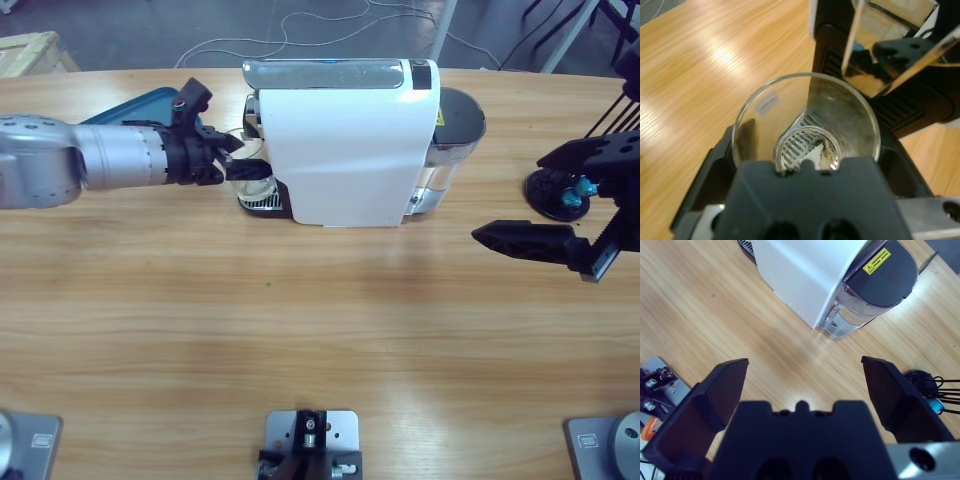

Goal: Pour coffee

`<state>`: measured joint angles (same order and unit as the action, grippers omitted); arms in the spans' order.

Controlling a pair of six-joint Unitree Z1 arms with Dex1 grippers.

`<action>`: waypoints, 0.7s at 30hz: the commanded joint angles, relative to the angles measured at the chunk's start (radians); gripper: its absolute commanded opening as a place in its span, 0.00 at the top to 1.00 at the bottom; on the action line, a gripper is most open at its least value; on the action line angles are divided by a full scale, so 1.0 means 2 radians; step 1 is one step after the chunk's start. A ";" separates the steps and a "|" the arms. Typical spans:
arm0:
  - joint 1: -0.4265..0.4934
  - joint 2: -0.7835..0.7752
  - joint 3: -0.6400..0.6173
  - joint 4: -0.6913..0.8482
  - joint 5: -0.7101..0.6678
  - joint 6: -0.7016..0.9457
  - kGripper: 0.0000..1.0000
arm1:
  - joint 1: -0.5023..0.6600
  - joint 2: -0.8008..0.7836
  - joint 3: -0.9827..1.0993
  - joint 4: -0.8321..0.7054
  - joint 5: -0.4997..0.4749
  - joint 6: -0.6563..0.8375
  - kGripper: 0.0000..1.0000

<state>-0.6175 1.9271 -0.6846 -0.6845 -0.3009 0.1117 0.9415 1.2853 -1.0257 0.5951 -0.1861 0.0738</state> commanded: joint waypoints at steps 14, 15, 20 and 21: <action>-0.031 0.002 0.028 0.007 0.045 0.005 0.01 | -0.010 -0.025 0.021 0.004 0.015 -0.005 0.00; -0.031 -0.002 0.030 0.007 0.045 0.005 0.01 | -0.010 -0.025 0.021 0.004 0.016 -0.005 0.00; -0.031 -0.031 0.044 0.006 0.048 0.005 0.01 | -0.010 -0.025 0.020 0.004 0.020 -0.005 0.00; -0.031 -0.039 0.052 0.006 0.056 0.005 0.01 | -0.010 -0.026 0.019 0.004 0.020 -0.005 0.00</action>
<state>-0.6650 1.9173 -0.6463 -0.6845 -0.2241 0.1121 0.9354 1.2614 -1.0211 0.5954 -0.1639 0.0736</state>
